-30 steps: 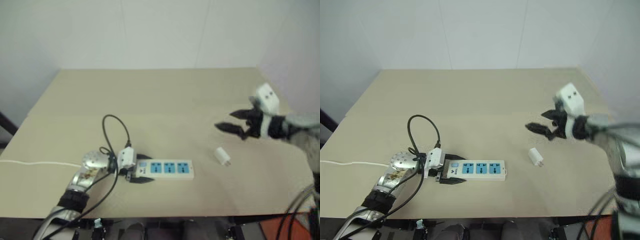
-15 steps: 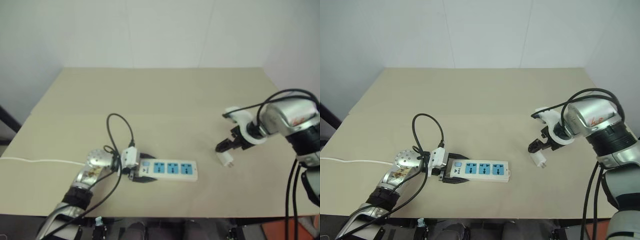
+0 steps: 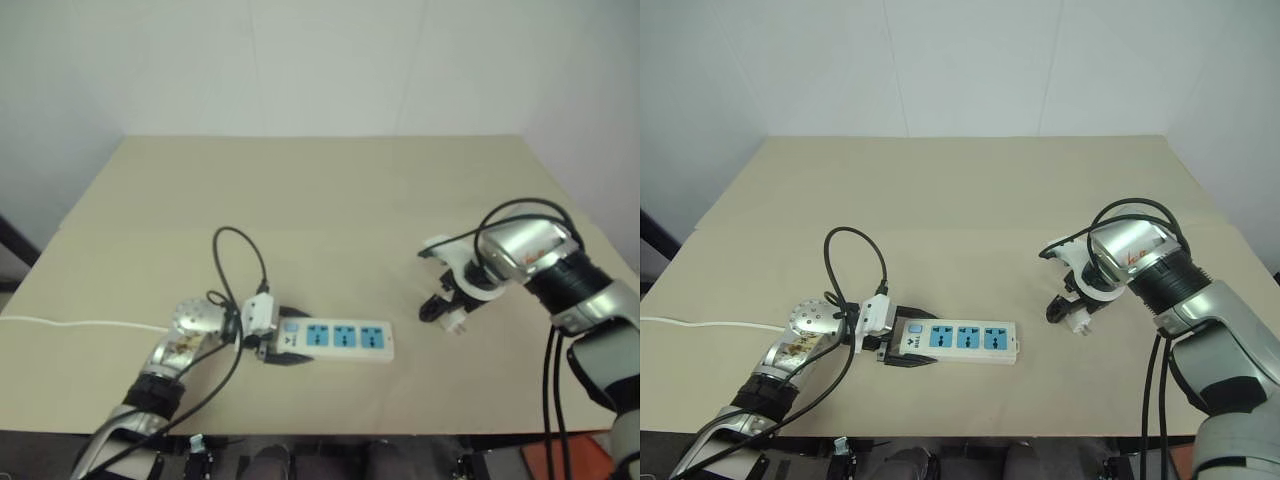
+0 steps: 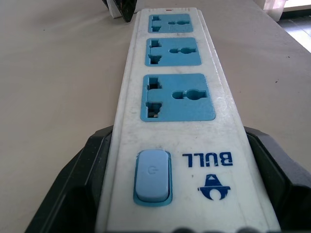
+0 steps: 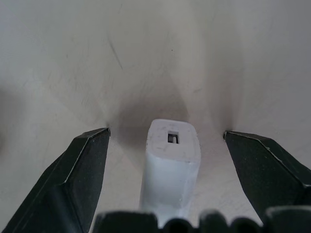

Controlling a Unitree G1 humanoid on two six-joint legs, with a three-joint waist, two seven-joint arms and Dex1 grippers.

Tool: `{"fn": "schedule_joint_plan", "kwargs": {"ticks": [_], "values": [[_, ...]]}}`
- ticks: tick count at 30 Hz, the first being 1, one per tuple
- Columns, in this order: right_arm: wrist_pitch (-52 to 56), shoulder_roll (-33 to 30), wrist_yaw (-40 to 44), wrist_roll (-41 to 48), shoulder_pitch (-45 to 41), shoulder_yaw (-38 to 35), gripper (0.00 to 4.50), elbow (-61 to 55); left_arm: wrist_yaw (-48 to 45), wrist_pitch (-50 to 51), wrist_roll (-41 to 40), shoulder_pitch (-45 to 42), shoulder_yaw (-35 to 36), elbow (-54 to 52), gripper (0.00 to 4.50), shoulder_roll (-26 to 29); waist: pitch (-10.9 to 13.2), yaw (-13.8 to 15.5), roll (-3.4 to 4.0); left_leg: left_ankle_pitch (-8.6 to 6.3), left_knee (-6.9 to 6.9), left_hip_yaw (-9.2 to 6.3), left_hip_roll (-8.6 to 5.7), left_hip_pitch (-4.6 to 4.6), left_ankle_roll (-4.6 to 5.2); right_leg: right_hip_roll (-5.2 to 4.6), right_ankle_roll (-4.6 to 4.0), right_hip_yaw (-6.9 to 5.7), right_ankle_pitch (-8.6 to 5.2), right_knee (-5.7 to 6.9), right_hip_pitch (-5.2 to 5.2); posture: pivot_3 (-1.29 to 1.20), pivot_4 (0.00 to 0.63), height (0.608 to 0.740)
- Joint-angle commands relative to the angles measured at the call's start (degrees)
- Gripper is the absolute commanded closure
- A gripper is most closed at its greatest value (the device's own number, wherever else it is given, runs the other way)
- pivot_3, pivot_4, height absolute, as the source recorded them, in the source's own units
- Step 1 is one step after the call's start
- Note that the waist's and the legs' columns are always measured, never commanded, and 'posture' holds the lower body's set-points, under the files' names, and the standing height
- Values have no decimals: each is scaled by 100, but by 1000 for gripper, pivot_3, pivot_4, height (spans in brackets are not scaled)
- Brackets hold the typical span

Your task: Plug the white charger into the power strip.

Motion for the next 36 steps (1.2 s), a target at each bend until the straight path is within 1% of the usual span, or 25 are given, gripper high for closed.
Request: {"fn": "schedule_joint_plan", "kwargs": {"ticks": [1,2,3,7,10,11,13,14,16,18,20,22,25,27,28,30,33,36], "values": [[-172,151,187,-178,-114,126,371,161,123,37,84,73,-59,-60,1178,2,-1,-24,0,0,0,0,0,6,0,0,0,0,0,-1,6,0,150,740],[-225,179,259,-244,-130,189,556,187,135,45,85,76,-57,-68,1178,1,-1,-33,0,0,0,0,0,13,0,0,0,0,0,-1,12,0,150,740],[-245,202,311,-287,-141,226,838,196,146,50,88,79,-55,-74,1178,2,-2,-40,0,0,0,0,0,16,0,0,1,1,0,0,14,0,150,740],[-280,228,480,-412,-188,305,2231,127,191,56,96,81,-43,-87,1178,26,-2,-54,1,0,-1,-1,3,21,0,4,1,1,-1,7,12,0,150,740],[-220,183,545,-438,-226,217,3217,-64,189,57,100,103,-35,-101,1178,80,-2,-57,1,0,-1,-1,4,19,0,4,1,1,-1,7,9,0,150,740],[-220,142,558,-439,-229,164,3380,-156,195,60,106,108,-37,-105,1178,90,-2,-57,1,0,-1,-1,4,18,0,5,1,1,0,7,8,0,150,740],[-232,112,527,-456,-253,-27,3379,-248,203,65,120,91,-45,-83,1178,100,-1,-57,2,0,-2,-1,4,13,0,5,1,3,0,9,0,0,150,740],[-331,120,441,-477,-224,-285,3379,-332,205,77,129,84,-52,-79,1178,106,-1,-57,2,0,-2,-1,4,12,0,4,0,3,0,10,-2,0,150,740],[-495,238,303,-373,-223,-1102,3379,-425,191,89,142,77,-67,-76,1178,122,-1,-53,2,0,-1,-1,3,5,-1,4,0,3,0,10,-7,0,150,740],[-1466,332,80,-297,146,-2103,3379,-837,174,101,155,68,-82,-70,1178,142,-1,-48,1,0,-2,-1,2,3,-1,4,0,5,0,11,-11,0,150,740],[-2272,400,163,-133,545,-2838,3379,-1144,159,101,155,59,-89,-58,1178,156,-2,-40,1,0,-5,-3,4,5,-1,6,1,2,0,9,-8,0,150,740],[-2718,531,328,95,919,-3377,3379,-1394,140,98,151,49,-95,-42,1178,170,-2,-39,1,0,-8,-5,6,5,-1,7,1,-1,-1,6,-4,0,150,740],[-3778,1057,162,263,1800,-4070,3379,-1999,119,96,153,21,-100,-19,1178,190,-3,-43,-2,0,-6,-3,8,7,-1,9,1,1,0,6,1,0,150,740],[-4140,1332,207,367,2280,-4232,3379,-2343,127,97,155,-7,-97,3,1178,198,-3,-56,-1,0,-7,-2,9,14,-1,10,1,3,0,8,6,0,150,740],[-4377,1433,356,415,2506,-4235,3379,-2489,134,100,154,-13,-92,7,1178,205,-3,-57,-1,0,-8,0,9,15,-1,10,1,7,0,10,4,0,150,740],[-4445,1701,892,974,2815,-4410,3379,-2565,104,118,147,-24,-84,20,1178,244,-2,-66,-1,0,-8,-1,9,16,-1,11,1,7,0,9,5,0,150,740],[-4924,2099,1050,1013,3171,-4194,3379,-2778,91,160,133,-6,-65,-4,1178,294,-3,-80,-1,0,-7,-1,12,24,-1,15,0,7,0,9,10,0,150,740],[-5746,2349,1357,667,3484,-3777,3379,-2824,78,186,138,-12,-57,-16,1178,339,-3,-82,-1,0,-8,-1,14,31,-1,18,1,8,0,10,14,0,150,740]]}}
